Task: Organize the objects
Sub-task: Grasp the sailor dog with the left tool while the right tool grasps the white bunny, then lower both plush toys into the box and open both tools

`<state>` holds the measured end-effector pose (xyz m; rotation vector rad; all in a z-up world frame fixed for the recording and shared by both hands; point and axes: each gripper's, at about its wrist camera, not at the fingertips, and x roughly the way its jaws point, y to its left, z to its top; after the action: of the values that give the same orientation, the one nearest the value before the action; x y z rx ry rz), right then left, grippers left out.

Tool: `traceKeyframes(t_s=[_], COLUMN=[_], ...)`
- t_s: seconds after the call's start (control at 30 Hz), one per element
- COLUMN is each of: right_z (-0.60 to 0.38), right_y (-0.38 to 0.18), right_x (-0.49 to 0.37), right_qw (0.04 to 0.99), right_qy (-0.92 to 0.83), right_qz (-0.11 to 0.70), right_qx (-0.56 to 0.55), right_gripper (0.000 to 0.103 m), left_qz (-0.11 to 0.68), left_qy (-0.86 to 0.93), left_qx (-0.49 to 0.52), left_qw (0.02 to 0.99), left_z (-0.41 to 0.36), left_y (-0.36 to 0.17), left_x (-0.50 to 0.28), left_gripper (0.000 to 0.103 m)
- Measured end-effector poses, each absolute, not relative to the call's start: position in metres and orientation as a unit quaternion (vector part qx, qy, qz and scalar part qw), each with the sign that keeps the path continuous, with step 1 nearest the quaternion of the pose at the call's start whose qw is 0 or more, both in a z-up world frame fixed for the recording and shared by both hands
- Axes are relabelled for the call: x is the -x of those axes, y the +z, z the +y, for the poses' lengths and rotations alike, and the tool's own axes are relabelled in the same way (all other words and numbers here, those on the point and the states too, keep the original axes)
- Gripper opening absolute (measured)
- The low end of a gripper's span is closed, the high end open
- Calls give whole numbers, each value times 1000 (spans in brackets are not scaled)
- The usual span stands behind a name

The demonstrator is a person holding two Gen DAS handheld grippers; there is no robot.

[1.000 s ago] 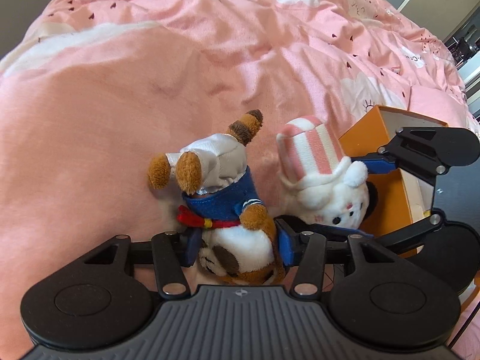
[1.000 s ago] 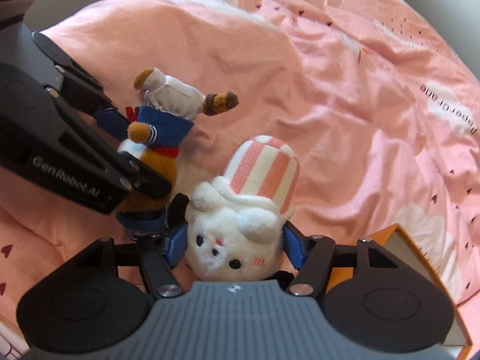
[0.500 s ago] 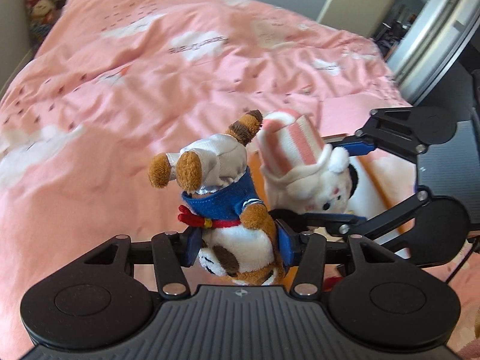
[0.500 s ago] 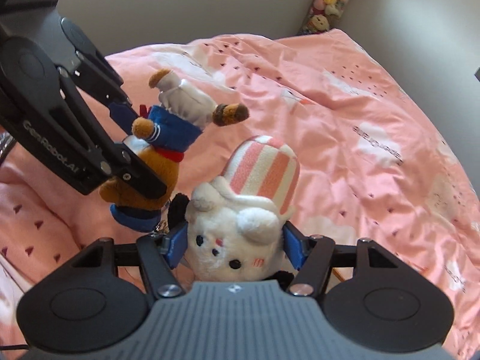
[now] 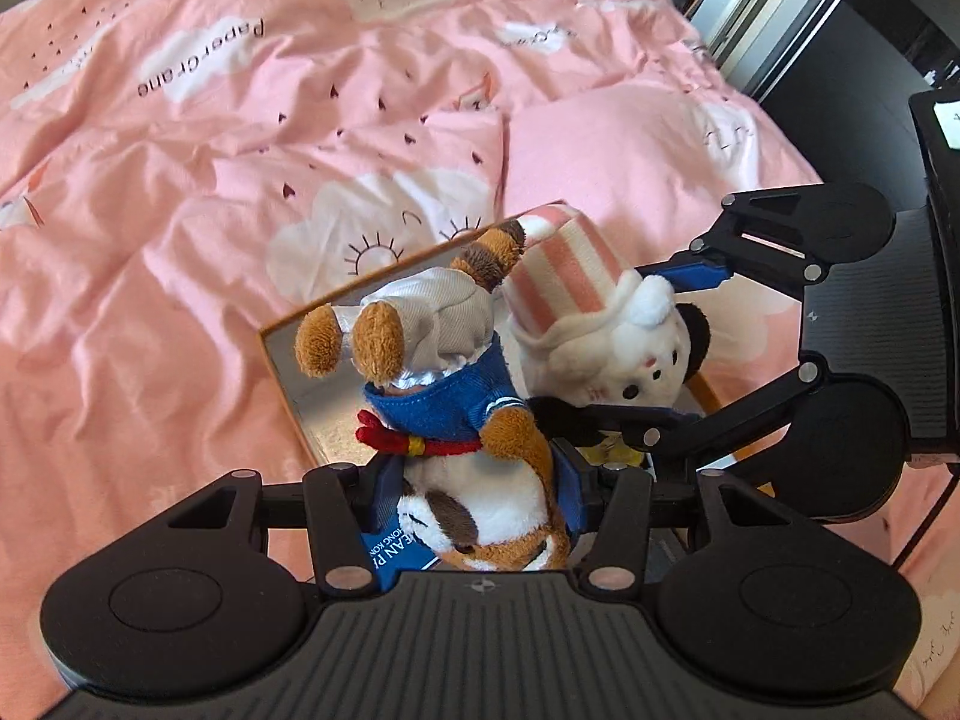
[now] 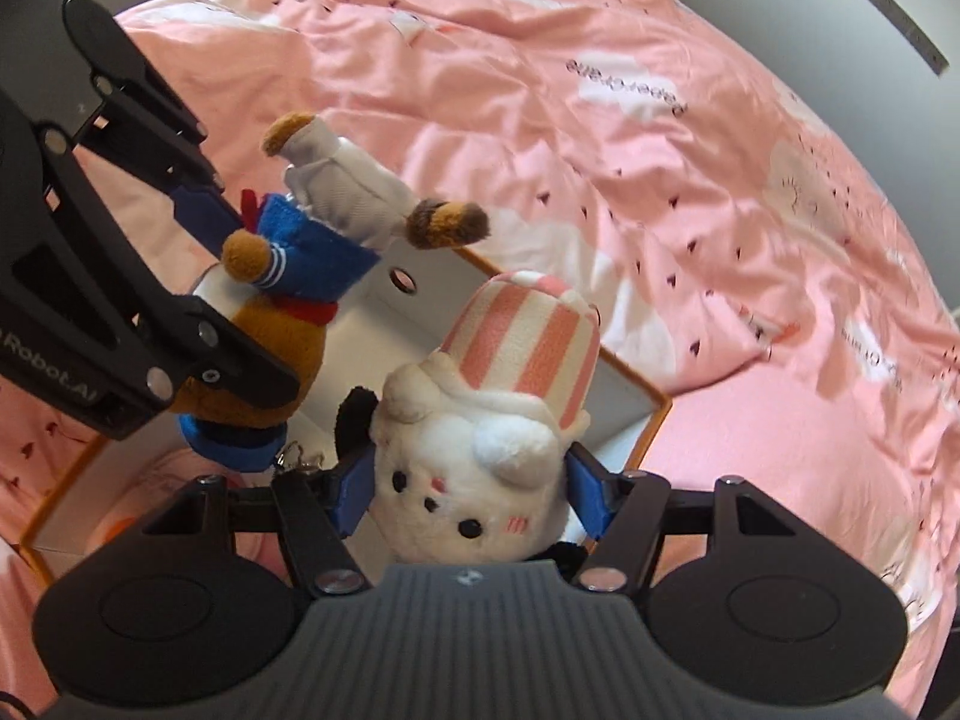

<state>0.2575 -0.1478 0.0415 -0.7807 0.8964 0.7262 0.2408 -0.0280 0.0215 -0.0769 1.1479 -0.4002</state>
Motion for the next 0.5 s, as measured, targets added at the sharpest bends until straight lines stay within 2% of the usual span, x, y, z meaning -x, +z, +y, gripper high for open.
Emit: traceKeyframes(t_s=[0.37,0.5], right_z=[-147,-146], right_y=[-9,-16], right_x=[-288,-291], right_qw=[750,750], right_qy=[331,324], right_qz=[453,455], right_qx=[351,354], right_gripper=[69,71], left_qz=[566,573], left_qy=[-155,-155], left_qx=[-5,0], left_qw=[810,805], left_z=[-49,-49], left_y=[-21,-28], left_x=[-264,-268], left_gripper=[60,65])
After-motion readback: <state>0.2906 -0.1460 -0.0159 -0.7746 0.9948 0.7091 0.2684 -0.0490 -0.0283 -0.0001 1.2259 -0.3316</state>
